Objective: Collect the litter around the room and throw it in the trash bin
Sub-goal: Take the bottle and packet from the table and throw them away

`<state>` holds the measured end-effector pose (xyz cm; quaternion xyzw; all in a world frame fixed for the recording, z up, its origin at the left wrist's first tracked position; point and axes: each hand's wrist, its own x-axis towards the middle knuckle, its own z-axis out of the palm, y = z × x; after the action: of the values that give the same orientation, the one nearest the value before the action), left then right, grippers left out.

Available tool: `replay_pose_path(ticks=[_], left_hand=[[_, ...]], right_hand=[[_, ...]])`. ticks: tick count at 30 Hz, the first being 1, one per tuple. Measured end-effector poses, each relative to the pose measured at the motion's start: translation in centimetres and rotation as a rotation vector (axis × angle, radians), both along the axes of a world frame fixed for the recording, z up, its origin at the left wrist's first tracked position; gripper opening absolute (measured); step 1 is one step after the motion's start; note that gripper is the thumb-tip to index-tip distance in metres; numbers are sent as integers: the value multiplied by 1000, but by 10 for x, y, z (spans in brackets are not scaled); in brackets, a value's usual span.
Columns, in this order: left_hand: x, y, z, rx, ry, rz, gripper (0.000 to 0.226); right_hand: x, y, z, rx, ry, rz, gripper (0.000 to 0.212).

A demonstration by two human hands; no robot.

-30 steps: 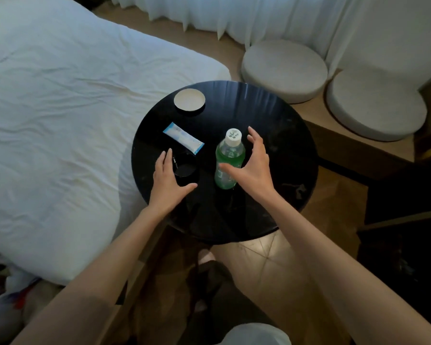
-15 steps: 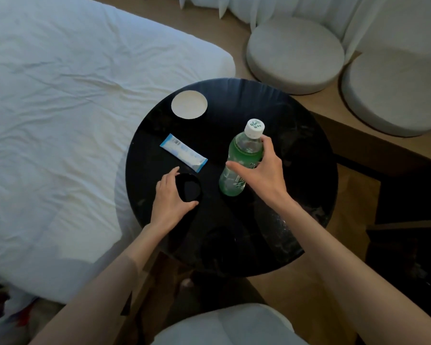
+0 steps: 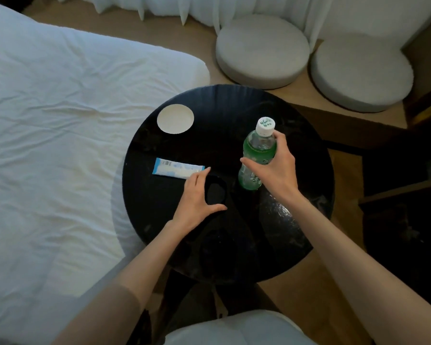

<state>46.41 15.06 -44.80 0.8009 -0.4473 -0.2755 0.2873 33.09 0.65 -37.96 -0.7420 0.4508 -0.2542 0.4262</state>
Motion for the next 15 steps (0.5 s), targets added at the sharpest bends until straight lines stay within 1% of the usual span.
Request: replay_pose_path(ticks=[1,3,5,7,9,11,13,15], left_hand=[[4,-1,2,-29,10,-30,94],[17,0,7,-97,6,-24,72],[38,2,8,-131,-81,1,53],[61,4,1,-54,-215,-31,51],[80,8,-8,114,-304,-143,58],[89,12,-17,214,-370,-248,60],[93,15,-22,194,-427,-253,55],[95,14,-25,159,-467,-209,51]], right_hand=[[-1,3,0,-7,3,-26,74],[-2,11,1,-15,6,-77,74],[-3,21,0,-10,4,-119,74],[-2,33,-2,-15,0,-154,73],[-1,42,-5,-34,4,-187,71],[1,49,-6,-35,9,-206,71],[3,54,-8,-22,12,-221,72],[5,59,-12,9,26,-244,72]])
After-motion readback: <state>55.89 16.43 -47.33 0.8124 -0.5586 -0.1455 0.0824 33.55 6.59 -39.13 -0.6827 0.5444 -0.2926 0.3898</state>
